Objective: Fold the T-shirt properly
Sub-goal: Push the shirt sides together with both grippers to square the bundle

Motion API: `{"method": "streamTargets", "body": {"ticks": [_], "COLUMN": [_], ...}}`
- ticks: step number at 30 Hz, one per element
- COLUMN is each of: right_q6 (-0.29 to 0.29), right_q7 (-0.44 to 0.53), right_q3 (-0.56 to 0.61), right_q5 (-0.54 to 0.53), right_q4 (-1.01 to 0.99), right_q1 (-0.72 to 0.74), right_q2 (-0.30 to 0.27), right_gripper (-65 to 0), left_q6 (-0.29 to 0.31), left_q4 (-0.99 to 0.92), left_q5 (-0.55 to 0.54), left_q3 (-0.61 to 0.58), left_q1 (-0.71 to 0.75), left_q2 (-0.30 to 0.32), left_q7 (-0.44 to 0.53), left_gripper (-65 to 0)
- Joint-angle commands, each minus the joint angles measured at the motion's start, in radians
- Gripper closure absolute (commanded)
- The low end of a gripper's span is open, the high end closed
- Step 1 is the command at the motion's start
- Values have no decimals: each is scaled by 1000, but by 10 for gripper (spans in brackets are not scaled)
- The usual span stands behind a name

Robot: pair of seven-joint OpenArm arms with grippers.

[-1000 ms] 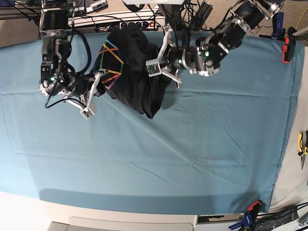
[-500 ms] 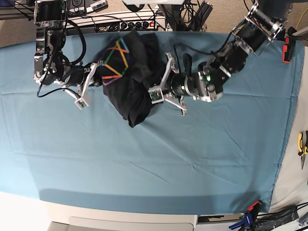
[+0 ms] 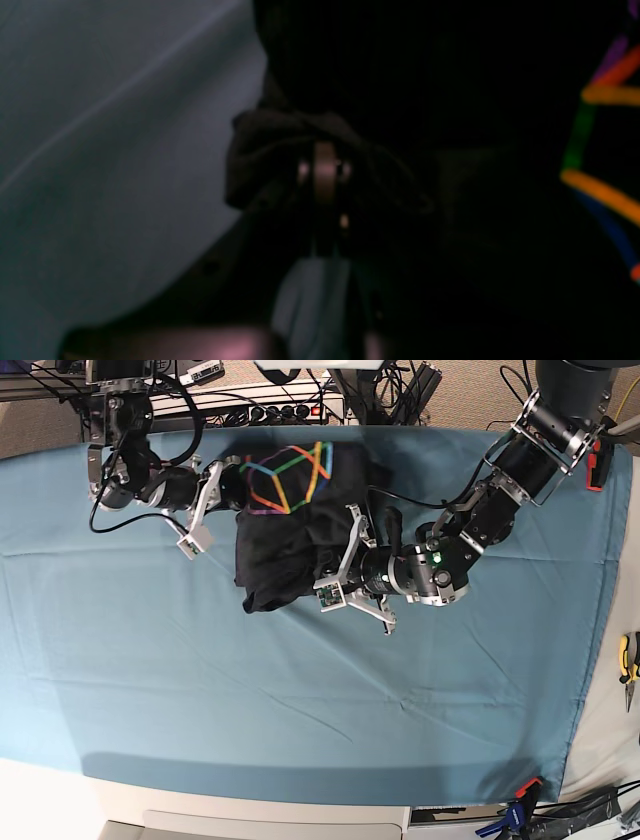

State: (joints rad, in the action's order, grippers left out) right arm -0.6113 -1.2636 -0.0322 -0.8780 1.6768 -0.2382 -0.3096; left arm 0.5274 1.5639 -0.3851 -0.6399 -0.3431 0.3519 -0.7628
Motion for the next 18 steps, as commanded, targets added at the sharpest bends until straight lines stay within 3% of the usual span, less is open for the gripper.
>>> {"method": "streamTargets", "body": {"ticks": [1,7,9,15,18], "right_q6": [9,6,6,6,6], "right_q7": [-132,-111,-98,-63,-53], "right_q3": [13,-43,-97,-287,-357], "right_q5": [109,251,294,293,226], "right_q4": [-14,-14,-14,-14,-14], "right_q1": [-24,5,24,82,114], "right_q2": [-4,-7,-6,-6,-6], "right_gripper": [0,0,0,0,0], "left_q6": [-3,-9,-41,-158,-217], "left_q4": [16,16,16,16,17], "left_q5": [-12,-7,2,61,60], "left_q3": [7,9,10,11,30], "left_q1": [-22,-24,-26,-77,-108], "left_q2": [-3,6,12,51,64], "left_q7": [2,-14,-13,-11,-22], "left_gripper": [0,0,0,0,0]}}
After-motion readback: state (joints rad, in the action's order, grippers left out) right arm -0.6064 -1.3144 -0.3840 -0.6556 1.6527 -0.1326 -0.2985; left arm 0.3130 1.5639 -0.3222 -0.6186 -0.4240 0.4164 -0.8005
